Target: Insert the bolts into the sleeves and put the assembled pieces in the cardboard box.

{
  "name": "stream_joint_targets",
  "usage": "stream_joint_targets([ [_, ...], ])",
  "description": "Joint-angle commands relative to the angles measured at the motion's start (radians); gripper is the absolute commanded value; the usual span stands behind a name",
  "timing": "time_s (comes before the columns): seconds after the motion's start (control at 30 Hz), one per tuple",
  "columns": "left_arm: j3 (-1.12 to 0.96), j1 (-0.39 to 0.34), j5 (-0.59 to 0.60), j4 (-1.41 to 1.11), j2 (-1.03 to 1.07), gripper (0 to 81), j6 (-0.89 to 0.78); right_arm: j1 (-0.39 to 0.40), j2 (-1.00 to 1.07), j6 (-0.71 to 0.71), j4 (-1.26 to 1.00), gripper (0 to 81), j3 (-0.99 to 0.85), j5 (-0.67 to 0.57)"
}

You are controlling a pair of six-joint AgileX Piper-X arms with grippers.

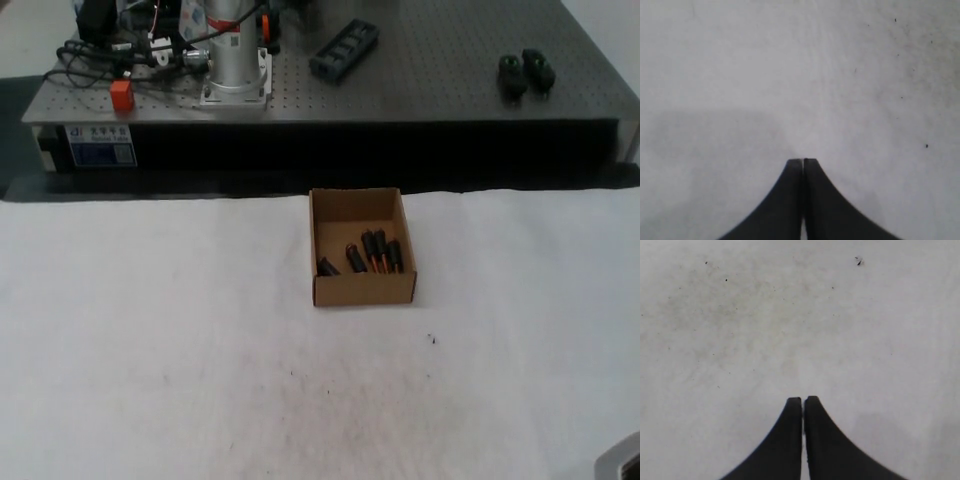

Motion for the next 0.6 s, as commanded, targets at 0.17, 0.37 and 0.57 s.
stream_joint_targets([
  [0.17,-0.011,-0.003,0.144,-0.016,-0.008,0.6,0.013,0.000,-0.008,-0.005,-0.002,1.1,-0.014,0.004],
  [0.37,-0.011,-0.003,0.171,-0.016,-0.008,0.6,0.013,0.000,-0.008,-0.005,-0.002,1.1,-0.014,0.004],
  [0.57,-0.011,-0.003,0.171,-0.016,-0.008,0.6,0.013,0.000,-0.008,-0.005,-0.002,1.1,-0.014,0.004],
])
